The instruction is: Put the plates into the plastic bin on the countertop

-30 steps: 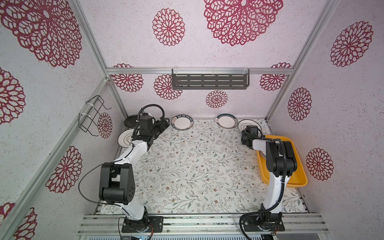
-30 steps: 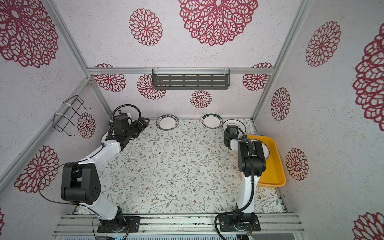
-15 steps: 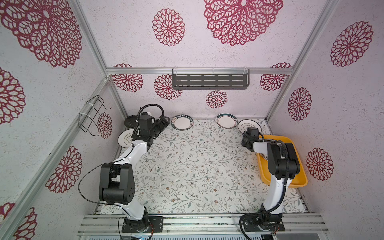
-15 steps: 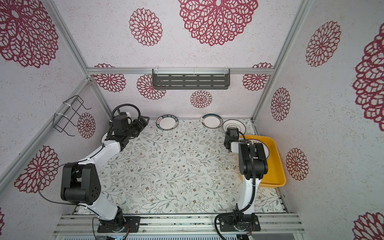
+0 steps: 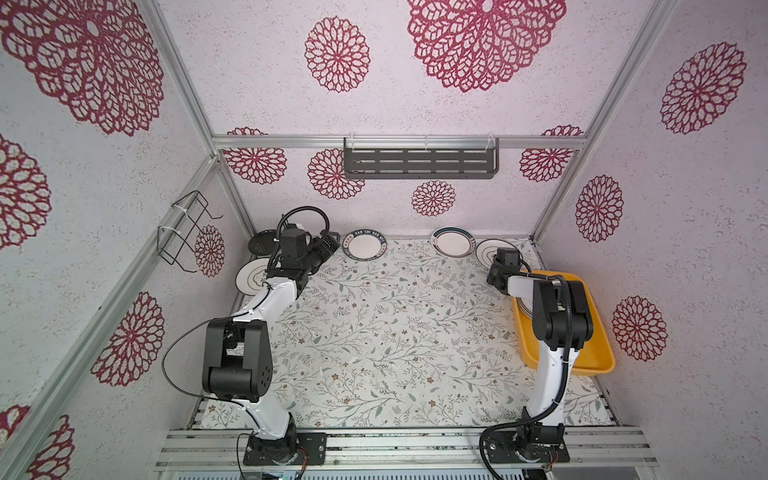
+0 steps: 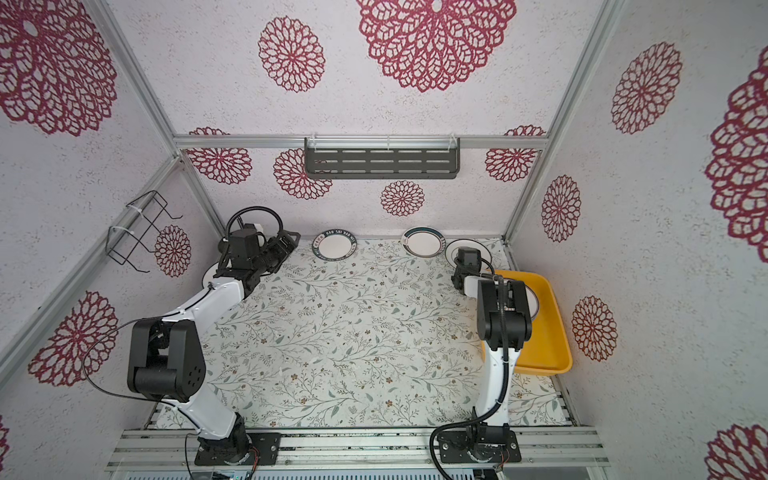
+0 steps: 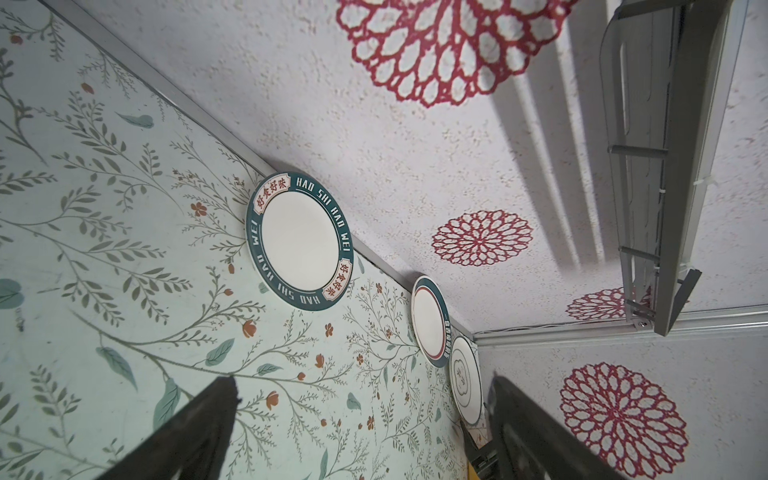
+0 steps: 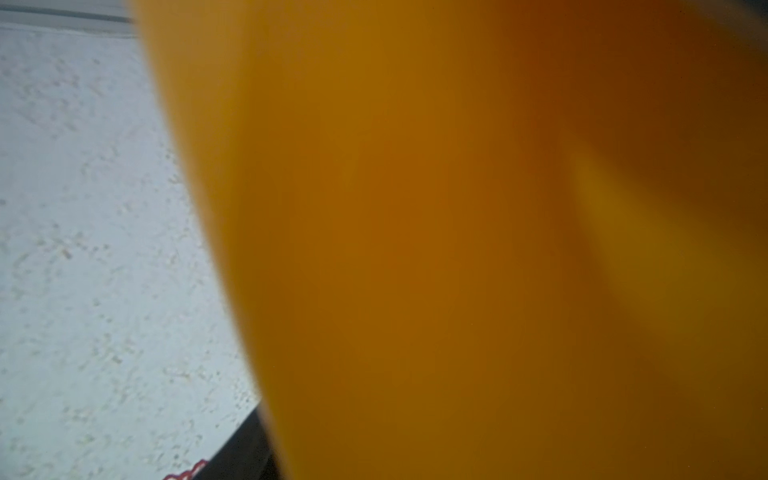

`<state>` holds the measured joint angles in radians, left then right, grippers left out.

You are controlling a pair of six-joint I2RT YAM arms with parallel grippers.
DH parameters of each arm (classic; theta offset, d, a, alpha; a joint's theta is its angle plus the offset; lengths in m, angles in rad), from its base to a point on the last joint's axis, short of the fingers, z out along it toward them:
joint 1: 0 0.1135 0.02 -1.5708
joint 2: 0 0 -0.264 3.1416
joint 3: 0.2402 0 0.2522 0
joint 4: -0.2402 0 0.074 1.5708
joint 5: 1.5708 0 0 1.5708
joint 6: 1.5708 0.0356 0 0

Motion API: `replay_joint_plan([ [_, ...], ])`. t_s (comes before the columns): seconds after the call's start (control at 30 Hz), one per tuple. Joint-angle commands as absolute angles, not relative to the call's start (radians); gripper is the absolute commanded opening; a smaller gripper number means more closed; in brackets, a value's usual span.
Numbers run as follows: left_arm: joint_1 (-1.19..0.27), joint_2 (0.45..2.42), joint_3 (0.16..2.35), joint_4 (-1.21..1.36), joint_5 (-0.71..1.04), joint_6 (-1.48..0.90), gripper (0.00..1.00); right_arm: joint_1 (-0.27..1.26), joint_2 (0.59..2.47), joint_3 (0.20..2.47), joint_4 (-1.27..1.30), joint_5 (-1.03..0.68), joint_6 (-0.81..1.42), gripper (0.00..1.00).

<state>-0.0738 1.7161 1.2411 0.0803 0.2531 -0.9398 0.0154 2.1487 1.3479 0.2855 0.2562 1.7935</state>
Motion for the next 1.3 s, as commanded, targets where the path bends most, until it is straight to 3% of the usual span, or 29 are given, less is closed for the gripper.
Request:
replay_joint_plan([
  [0.0,-0.075,1.734,1.278,0.072,0.256,-0.937,0.97,0.024,2.21,1.348,0.17,0.187,1.867,0.63],
  [0.33,-0.074,1.742,1.283,0.062,0.256,-0.938,0.97,0.026,2.262,1.375,0.158,0.179,1.857,0.61],
  [0.6,-0.071,1.747,1.287,0.058,0.253,-0.942,0.97,0.032,2.307,1.424,0.133,0.153,1.837,0.43],
  [0.87,-0.068,1.748,1.287,0.058,0.253,-0.943,0.97,0.032,2.295,1.409,0.144,0.175,1.823,0.11],
  [1.03,-0.068,1.75,1.285,0.057,0.254,-0.943,0.97,0.031,2.29,1.41,0.186,0.179,1.787,0.01],
  [1.17,-0.067,1.749,1.282,0.062,0.256,-0.943,0.97,0.032,2.292,1.413,0.204,0.172,1.777,0.0],
  [1.27,-0.068,1.743,1.276,0.064,0.255,-0.942,0.97,0.036,2.271,1.413,0.169,0.183,1.764,0.1],
])
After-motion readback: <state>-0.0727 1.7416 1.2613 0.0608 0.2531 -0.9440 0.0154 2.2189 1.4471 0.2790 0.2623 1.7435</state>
